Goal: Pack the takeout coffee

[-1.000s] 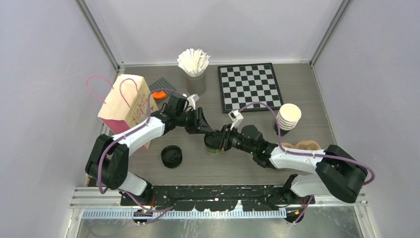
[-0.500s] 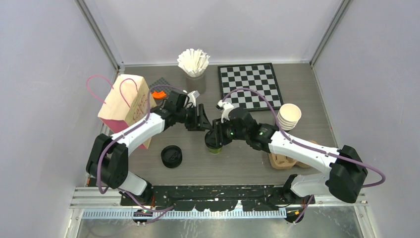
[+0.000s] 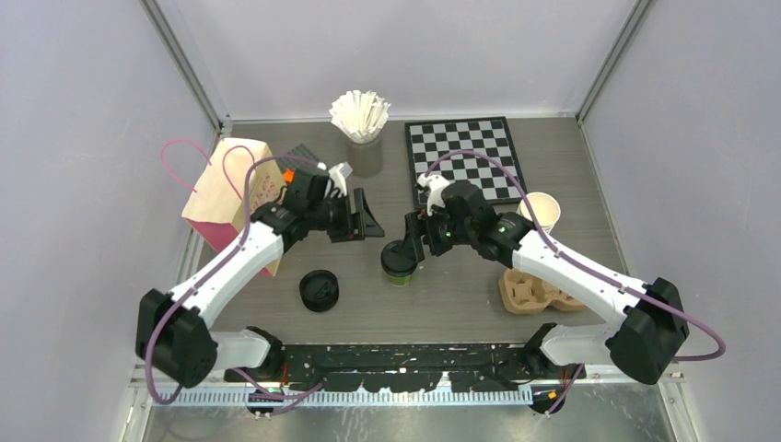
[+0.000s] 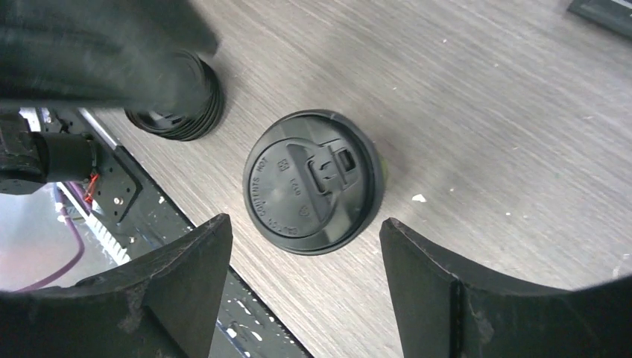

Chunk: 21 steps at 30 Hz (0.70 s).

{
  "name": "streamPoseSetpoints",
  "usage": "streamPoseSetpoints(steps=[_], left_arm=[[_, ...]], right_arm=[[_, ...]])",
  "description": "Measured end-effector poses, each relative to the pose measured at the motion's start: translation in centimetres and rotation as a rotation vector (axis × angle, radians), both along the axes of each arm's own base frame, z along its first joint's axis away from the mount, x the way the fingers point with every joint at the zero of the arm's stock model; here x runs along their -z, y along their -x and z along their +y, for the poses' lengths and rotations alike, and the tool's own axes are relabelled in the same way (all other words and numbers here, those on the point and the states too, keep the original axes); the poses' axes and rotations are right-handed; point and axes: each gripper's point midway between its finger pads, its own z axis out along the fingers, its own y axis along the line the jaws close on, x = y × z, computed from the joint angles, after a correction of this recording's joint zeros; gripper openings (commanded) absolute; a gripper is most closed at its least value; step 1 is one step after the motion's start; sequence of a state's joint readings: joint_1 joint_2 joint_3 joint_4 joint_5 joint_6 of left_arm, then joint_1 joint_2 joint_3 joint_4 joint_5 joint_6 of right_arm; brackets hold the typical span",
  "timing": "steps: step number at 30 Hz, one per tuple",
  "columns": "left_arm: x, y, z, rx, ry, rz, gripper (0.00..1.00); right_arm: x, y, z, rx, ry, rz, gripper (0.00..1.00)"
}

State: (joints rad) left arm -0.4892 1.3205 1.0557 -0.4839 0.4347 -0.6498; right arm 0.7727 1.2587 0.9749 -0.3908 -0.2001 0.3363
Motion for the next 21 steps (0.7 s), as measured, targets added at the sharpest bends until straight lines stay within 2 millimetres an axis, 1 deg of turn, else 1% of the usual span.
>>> streamPoseSetpoints(steps=[1,3,4,5,7,9,14,18,21], left_arm=[[0.2,0.6,0.3,-0.007,0.005,0.006,0.62],[0.9,2.5,1.0,-0.032,0.027,0.035,0.63],[1.8,3.3,1.3,-0.046,0.030,0.067,0.64],[1.7,4.3,1.5,-0.053,0.050,0.070,0.64],[2.4,5.8,1.5,-0.067,0.077,0.107,0.66],[2.8,6.7,1.0,-0.071,0.101,0.132,0.68],[3.1,8.4,-1.1,-0.062,0.163,0.173,0.70],[3.8,9.0,-2.3,-0.076,0.212,0.201,0.70],[4.6,9.0,-2.8,-0.099,0.227,0.225,0.68]], right_arm=[[-0.2,-0.3,-0.3,-0.005,0.004,-0.006,0.79],[-0.4,-0.8,-0.6,-0.020,0.011,-0.006,0.79],[-0.4,-1.0,-0.6,-0.027,0.012,-0.003,0.78],[-0.5,-1.4,-0.5,-0.039,0.013,0.002,0.77],[-0.2,-2.0,-0.2,-0.062,0.019,0.020,0.75],[0.5,-2.5,0.0,-0.080,0.028,0.044,0.73],[2.4,-3.2,0.5,-0.128,0.058,0.112,0.64],[3.7,-3.6,1.1,-0.162,0.076,0.153,0.61],[4.7,-3.4,1.0,-0.169,0.088,0.185,0.58]])
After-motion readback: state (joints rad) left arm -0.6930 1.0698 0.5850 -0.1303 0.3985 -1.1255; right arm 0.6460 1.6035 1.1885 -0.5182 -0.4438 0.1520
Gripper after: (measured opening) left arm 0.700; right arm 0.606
